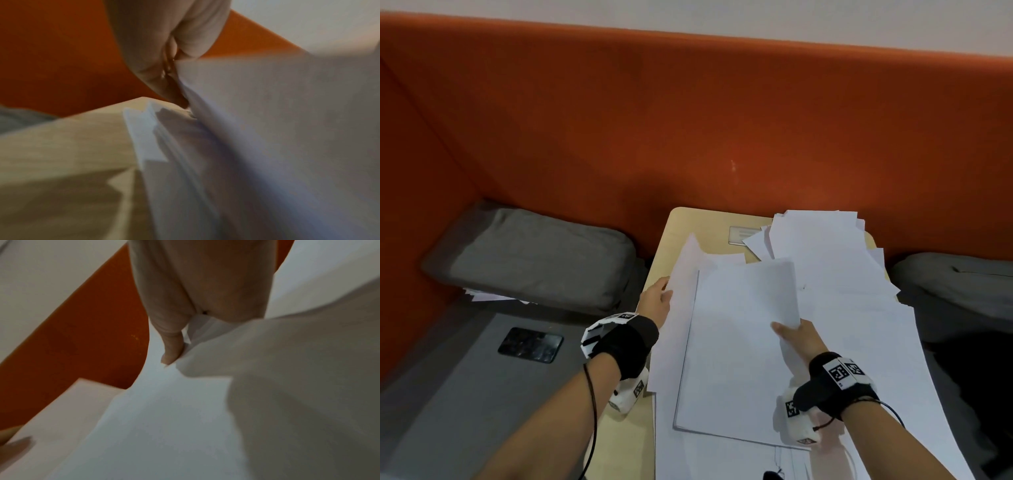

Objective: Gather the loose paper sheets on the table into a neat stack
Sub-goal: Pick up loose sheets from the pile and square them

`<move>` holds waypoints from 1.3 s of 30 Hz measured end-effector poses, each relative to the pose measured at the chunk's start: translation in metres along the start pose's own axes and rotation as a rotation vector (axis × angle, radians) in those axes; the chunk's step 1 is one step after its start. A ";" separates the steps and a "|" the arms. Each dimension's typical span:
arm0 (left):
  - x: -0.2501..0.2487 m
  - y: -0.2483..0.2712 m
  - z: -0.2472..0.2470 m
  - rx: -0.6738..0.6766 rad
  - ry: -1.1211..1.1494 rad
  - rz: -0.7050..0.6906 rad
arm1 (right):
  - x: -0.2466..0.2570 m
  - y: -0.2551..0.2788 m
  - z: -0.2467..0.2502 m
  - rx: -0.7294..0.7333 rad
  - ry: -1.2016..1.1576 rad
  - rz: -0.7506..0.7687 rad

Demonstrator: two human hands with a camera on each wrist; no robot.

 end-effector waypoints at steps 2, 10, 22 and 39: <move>0.001 0.001 -0.001 0.024 0.041 0.045 | 0.001 0.000 0.001 -0.024 -0.074 0.001; -0.011 -0.001 0.005 -0.050 0.036 -0.027 | 0.034 0.007 -0.001 -0.026 -0.268 0.112; -0.078 0.009 0.008 -0.022 0.464 -0.359 | 0.076 0.010 0.002 0.027 -0.510 0.264; -0.116 0.001 0.052 -0.268 0.579 -0.547 | 0.147 0.073 0.029 0.129 -0.307 0.657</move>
Point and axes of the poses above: each hand's wrist, its own y-axis away from the middle knuckle, its own z-axis out of the back of the hand, x = y × z, the point moved 3 cm from there along -y, towards the middle knuckle, and after that the axes turned 7 degrees about -z, right-handed, at the moved point
